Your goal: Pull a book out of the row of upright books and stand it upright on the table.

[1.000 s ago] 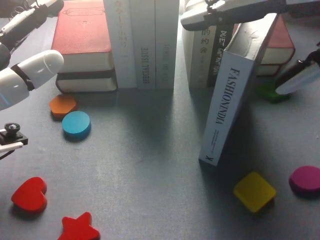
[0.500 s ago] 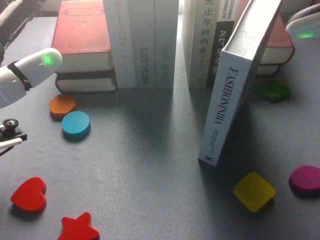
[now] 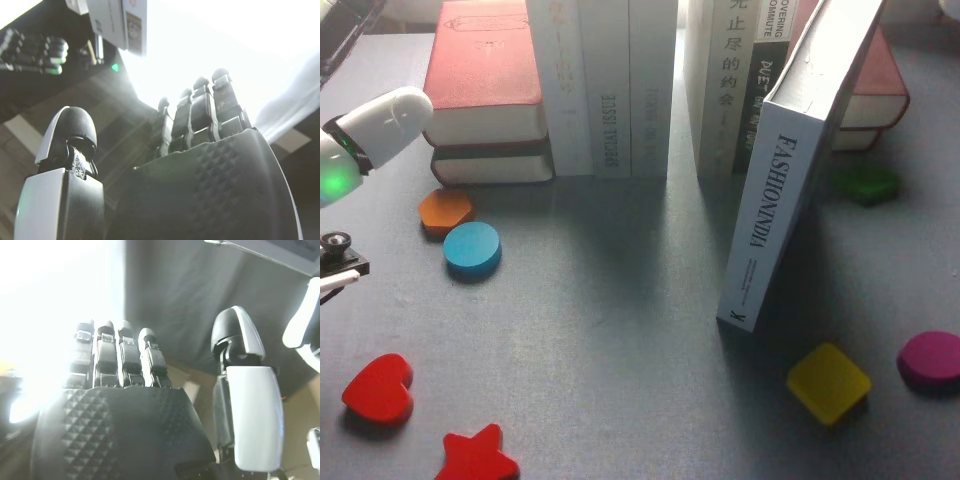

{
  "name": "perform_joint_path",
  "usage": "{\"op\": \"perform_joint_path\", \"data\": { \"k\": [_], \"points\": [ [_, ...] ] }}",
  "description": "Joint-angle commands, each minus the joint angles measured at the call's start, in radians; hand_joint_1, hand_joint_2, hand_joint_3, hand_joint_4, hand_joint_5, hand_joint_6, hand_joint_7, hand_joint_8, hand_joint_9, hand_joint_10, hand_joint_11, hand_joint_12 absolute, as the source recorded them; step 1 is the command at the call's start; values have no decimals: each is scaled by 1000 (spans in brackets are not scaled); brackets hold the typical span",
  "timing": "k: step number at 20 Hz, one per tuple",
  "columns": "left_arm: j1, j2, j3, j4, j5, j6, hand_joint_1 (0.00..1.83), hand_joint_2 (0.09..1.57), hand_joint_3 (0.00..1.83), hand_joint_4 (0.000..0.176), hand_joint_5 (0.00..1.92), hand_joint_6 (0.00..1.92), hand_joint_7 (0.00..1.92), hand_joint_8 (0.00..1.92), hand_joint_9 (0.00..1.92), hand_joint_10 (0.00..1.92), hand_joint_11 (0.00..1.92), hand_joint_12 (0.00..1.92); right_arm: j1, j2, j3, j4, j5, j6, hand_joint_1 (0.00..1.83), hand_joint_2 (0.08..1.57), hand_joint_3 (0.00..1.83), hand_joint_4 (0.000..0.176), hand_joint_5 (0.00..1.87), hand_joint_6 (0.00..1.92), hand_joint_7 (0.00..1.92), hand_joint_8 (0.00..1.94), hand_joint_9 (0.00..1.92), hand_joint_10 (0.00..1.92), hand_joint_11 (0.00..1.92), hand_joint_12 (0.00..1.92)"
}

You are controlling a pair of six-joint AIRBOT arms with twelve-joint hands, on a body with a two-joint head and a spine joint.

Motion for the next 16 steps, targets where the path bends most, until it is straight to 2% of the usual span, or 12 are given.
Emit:
{"op": "perform_joint_path", "data": {
  "k": [1,3,4,5,7,9,11,12,13,14,15,16],
  "points": [
    [-2,6,-3,-23,-135,-4,324,1280,0,57,6,1,0,0,0,0,0,0,-28,-8,-1,101,205,-14,505,1188,10,12,0,0,0,0,0,0,0,0],
    [2,4,-3,-38,-145,-4,317,1275,0,66,25,6,0,0,0,0,0,0,-151,-25,-1,227,331,-29,595,1204,11,27,0,0,0,0,0,0,0,0],
    [5,3,-3,-44,-149,-4,340,1277,0,55,30,7,0,0,0,0,0,0,-225,-36,-3,289,402,-30,578,1212,12,38,0,0,0,0,0,0,0,0],
    [8,2,-4,-50,-155,-6,319,1291,5,60,8,2,0,0,0,0,4,2,-290,-44,-8,352,476,-31,543,1237,20,23,0,0,0,0,0,0,0,0],
    [9,-3,-4,-56,-167,-11,251,1314,11,82,0,0,0,0,0,0,0,0,-386,-59,-28,443,582,-35,463,1310,35,5,0,0,0,0,0,0,0,0],
    [9,-5,-5,-58,-175,-13,188,1347,20,77,0,0,0,0,0,0,0,0,-476,-65,-45,514,669,-36,461,1318,18,0,0,0,0,0,0,0,0,0],
    [9,-8,-5,-57,-183,-15,221,1354,11,112,0,0,0,0,0,0,0,0,-535,-69,-59,557,724,-43,483,1283,0,0,0,0,0,0,0,0,0,0],
    [9,-11,-5,-56,-188,-19,241,1360,9,107,0,0,0,0,0,0,0,0,-549,-73,-64,562,735,-43,522,1246,0,0,0,0,0,0,0,0,0,0],
    [9,-12,-5,-56,-192,-21,223,1359,6,119,0,0,0,0,0,0,0,0,-552,-77,-66,562,738,-44,552,1239,0,0,0,0,0,0,35,17,12,6],
    [9,-13,-5,-55,-200,-21,209,1365,6,108,0,0,0,0,0,0,0,0,-554,-84,-69,556,742,-50,551,1197,65,0,0,0,0,0,6,139,2,397],
    [9,-13,-5,-55,-203,-22,211,1373,9,99,0,0,0,0,0,0,0,0,-554,-85,-71,554,745,-55,557,1209,20,10,0,0,0,0,0,173,0,761],
    [9,-13,-6,-55,-210,-22,190,1377,8,103,0,0,0,0,0,0,0,0,-554,-84,-82,549,754,-71,570,1203,4,23,0,0,0,0,0,232,0,955]
  ]
}}
